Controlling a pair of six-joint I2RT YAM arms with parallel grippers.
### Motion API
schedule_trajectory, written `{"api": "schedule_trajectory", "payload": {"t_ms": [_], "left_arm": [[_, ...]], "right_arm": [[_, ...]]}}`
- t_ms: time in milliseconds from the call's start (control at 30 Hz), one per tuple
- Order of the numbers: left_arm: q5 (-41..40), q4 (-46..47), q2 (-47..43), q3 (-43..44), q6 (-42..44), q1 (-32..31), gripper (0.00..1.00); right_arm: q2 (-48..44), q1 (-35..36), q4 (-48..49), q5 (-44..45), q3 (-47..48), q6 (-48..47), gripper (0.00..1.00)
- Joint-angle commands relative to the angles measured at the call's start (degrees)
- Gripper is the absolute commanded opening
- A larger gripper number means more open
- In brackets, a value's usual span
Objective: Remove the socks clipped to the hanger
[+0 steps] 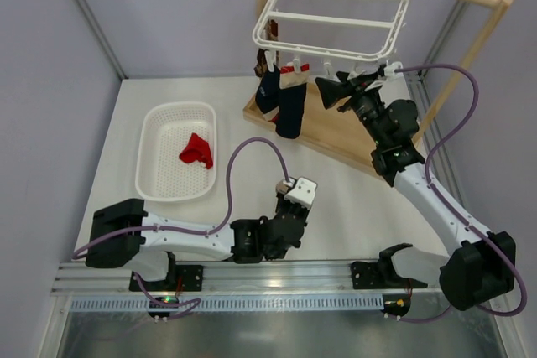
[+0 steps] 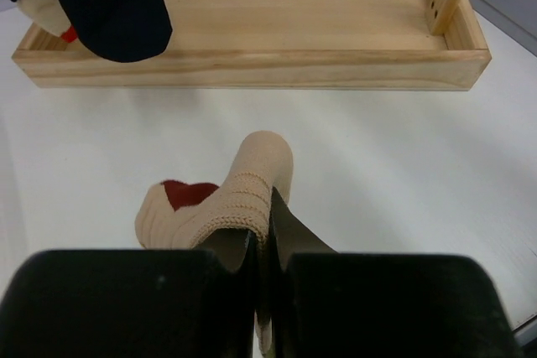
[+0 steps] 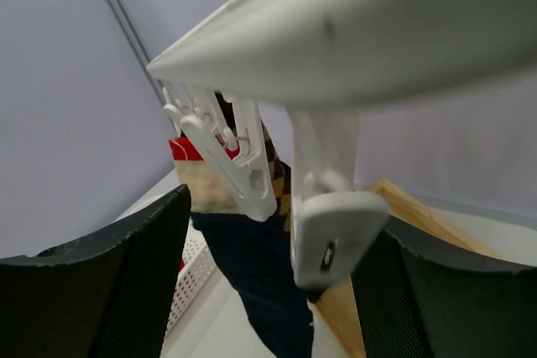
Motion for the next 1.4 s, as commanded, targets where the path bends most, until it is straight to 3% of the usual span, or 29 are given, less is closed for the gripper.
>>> {"api": "schedule_trajectory", "payload": {"t_ms": [0,233,433,600,767,833,933,1133,1367], "left_arm": [[-2.56,2.65,-2.44,-1.24,0.44,0.46,0.00],[5.95,2.74,-5.68,-5.62,-3.51,6.34,0.00],[19.66,2.83,-12.96,-10.98,-11.15,20.38,0.00],[26.59,-2.78,-21.50,-11.35,-11.25,30.76,0.00],[44.43,-13.67,-26.60,-7.57,-16.07,54.30,0.00],[48.84,-14.75,-27.83,-7.13,-18.61,63.68,0.00],[51.05,-15.72,-29.59,-7.39,-20.90,72.14,0.00],[53.07,-15.02,-32.40,-10.90,-24.69,81.04,0.01],[50.26,-15.19,-33.46,-16.26,-23.03,81.58,0.01]], "right_arm": [[-4.48,0.17,1.89,4.83,-3.95,-3.73,0.73],[-13.00,0.17,-0.92,11.52,-12.65,-8.82,0.73],[-18.54,0.17,-4.44,17.67,-21.97,-9.27,0.73],[-19.34,-0.09,-3.13,20.40,-32.16,-6.82,0.73],[-17.94,-0.97,4.06,19.53,-41.64,-1.72,0.73],[-16.97,-1.06,6.80,18.04,-44.03,0.92,0.73],[-13.81,-1.23,12.43,16.11,-47.20,2.51,0.73],[-9.50,-1.32,14.98,13.29,-46.15,2.50,0.73],[-7.12,-1.32,17.00,12.76,-46.24,2.51,0.73]]}}
